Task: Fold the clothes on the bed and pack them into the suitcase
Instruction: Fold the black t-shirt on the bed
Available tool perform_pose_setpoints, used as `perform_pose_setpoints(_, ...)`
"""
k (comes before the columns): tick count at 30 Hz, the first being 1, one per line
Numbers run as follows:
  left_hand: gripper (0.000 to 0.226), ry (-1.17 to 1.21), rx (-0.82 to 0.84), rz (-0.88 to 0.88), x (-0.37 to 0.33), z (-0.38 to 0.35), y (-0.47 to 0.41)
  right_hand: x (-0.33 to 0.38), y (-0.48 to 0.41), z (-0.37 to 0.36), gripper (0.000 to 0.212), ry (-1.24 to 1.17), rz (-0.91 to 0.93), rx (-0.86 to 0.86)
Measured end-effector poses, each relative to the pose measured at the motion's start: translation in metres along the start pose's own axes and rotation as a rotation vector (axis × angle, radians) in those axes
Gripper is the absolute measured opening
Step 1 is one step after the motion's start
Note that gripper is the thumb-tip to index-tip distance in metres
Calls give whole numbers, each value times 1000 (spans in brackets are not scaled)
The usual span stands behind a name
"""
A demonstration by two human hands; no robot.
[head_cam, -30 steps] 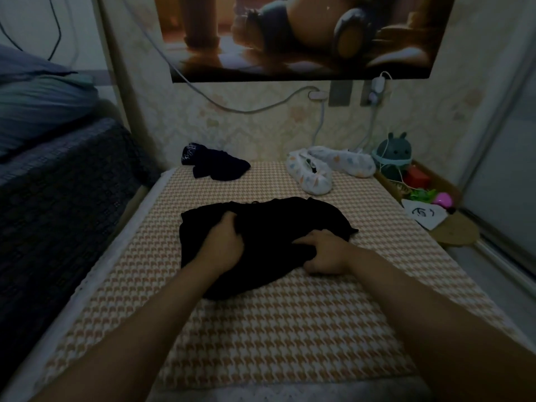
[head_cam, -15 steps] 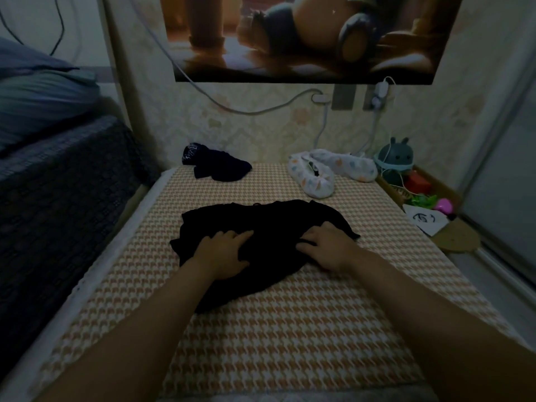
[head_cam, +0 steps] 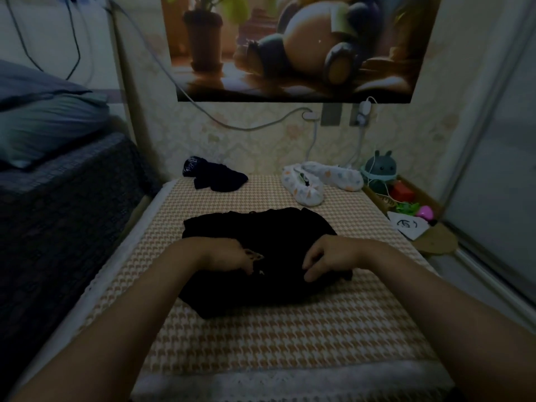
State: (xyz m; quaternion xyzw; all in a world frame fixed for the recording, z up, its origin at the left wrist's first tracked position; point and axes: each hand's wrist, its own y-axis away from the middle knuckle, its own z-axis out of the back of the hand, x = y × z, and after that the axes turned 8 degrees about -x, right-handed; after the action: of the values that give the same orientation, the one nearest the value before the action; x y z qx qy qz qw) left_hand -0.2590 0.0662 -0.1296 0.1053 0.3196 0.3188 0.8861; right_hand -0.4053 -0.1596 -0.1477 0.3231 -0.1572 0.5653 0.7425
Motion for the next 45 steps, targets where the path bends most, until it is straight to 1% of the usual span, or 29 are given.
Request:
perform_pose_setpoints(1,28,-65,178,99,-4,-4,6,1,9,0,21,-65,-46,134)
perform_pose_setpoints(2,32,-83,348,167,-9,-10,10,1,15,-1,31,-115,-107,248)
perform_pose_setpoints(3,36,-53,461,189,-13,-15,12,0,20,-4,40,-138,-158,307)
perform_pose_setpoints(4,35,-3,485,159,-17,-20,12,-2,22,-6,42,-134,-180,283)
perform_pose_setpoints(5,30,58,426,87,-21,-24,10,-8,21,-8,39,-117,-179,189)
perform_pose_setpoints(7,18,146,165,-86,-26,-34,-1,-25,17,-7,28,-71,-134,-90)
perform_pose_setpoints(8,17,146,45,-159,-29,-40,-7,-38,14,-4,23,-50,-111,-209)
perform_pose_setpoints(10,28,23,-90,-251,-38,-55,-22,-63,7,1,17,-18,-114,-347)
perform_pose_setpoints(13,73,-214,-47,-207,-60,-85,-41,-88,-7,1,29,88,-238,-487)
perform_pose_setpoints(14,82,-316,-23,-196,-69,-93,-47,-94,-13,0,33,111,-271,-507)
perform_pose_setpoints(15,82,-421,-25,-207,-74,-99,-54,-99,-19,-1,34,118,-293,-505)
perform_pose_setpoints(16,72,-474,-53,-236,-79,-103,-61,-104,-26,-2,34,124,-307,-490)
perform_pose_setpoints(17,54,-466,-84,-278,-82,-104,-69,-106,-31,-3,37,144,-321,-478)
perform_pose_setpoints(19,16,-348,-72,-311,-84,-103,-86,-113,-44,-3,48,216,-349,-501)
perform_pose_setpoints(20,12,-300,-56,-303,-84,-101,-93,-114,-51,-3,54,226,-357,-533)
perform_pose_setpoints(22,31,-281,-67,-249,-81,-100,-105,-113,-61,-4,52,171,-368,-580)
perform_pose_setpoints(24,49,-332,-102,-232,-78,-101,-113,-112,-70,-4,33,62,-354,-623)
perform_pose_setpoints(25,44,-320,-97,-262,-76,-102,-115,-111,-71,-3,29,11,-357,-669)
perform_pose_setpoints(28,7,-174,-52,-430,-76,-107,-121,-111,-63,4,21,-109,-428,-905)
perform_pose_setpoints(30,6,-91,-82,-511,-79,-111,-122,-115,-49,9,16,-94,-511,-1048)
perform_pose_setpoints(31,6,-49,-99,-523,-82,-113,-122,-120,-42,12,18,-70,-566,-1070)
perform_pose_setpoints(32,6,-11,-109,-529,-84,-115,-122,-126,-36,14,22,-31,-619,-1038)
perform_pose_setpoints(35,5,82,-136,-523,-91,-115,-127,-138,-22,15,41,147,-740,-794)
perform_pose_setpoints(37,8,201,-186,-490,-95,-108,-133,-143,-24,19,61,297,-624,-808)
perform_pose_setpoints(38,11,251,-221,-469,-97,-103,-138,-143,-29,21,60,369,-512,-863)
perform_pose_setpoints(39,13,259,-273,-453,-98,-97,-144,-142,-36,24,52,420,-387,-899)
perform_pose_setpoints(41,19,147,-412,-453,-98,-87,-158,-135,-51,30,24,403,-193,-902)
perform_pose_setpoints(43,23,-6,-516,-467,-92,-77,-180,-133,-72,38,23,283,-139,-850)
perform_pose_setpoints(45,22,-106,-539,-444,-81,-68,-206,-137,-91,45,26,197,-140,-769)
